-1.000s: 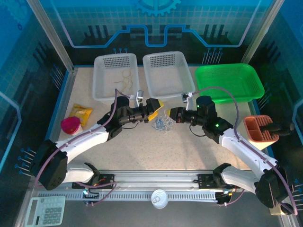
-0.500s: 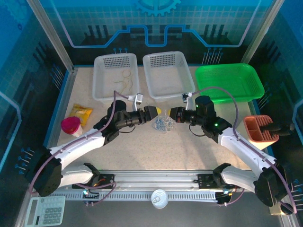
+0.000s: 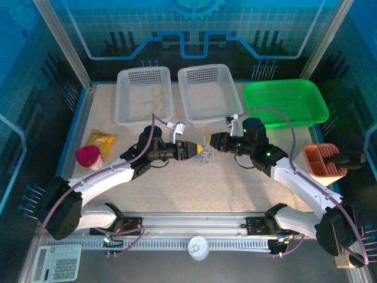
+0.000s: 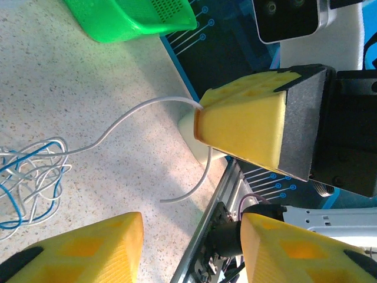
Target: Untangle the cables
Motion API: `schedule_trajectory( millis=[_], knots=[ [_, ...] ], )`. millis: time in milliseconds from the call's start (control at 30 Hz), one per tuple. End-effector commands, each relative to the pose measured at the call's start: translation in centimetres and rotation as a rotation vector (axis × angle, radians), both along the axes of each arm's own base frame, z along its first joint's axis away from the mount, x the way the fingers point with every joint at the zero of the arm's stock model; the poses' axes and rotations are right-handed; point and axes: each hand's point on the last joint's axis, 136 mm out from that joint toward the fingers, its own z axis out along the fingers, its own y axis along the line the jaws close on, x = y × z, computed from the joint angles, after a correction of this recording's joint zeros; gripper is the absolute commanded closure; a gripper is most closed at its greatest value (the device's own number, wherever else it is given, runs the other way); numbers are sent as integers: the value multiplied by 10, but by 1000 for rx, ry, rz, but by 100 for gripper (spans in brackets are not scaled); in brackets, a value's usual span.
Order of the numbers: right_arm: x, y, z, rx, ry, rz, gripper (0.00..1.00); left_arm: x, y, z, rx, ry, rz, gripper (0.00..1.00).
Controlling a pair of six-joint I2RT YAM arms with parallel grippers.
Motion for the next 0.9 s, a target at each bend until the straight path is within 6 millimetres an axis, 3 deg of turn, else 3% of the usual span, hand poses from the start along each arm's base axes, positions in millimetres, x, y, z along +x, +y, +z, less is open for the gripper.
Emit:
schedule_trajectory(
  millis=[0, 400, 567, 733, 867],
  knots=[
    [-1, 4, 15, 34, -21, 15, 100, -5, -13, 13, -33, -70, -65, 54],
    [-1, 4, 15, 40, -23, 19, 100, -3, -30, 8, -38, -66, -106, 60],
    [-1, 3, 13, 40, -20, 16, 100, -1, -35, 11, -44, -69, -112, 67],
    [-1, 3, 11, 38, -16, 16, 100, 0, -38, 14, -54, -74, -120, 78],
    [1, 1, 6, 27, -10, 6, 100, -2, -39, 21, -64, -77, -126, 100]
  ],
)
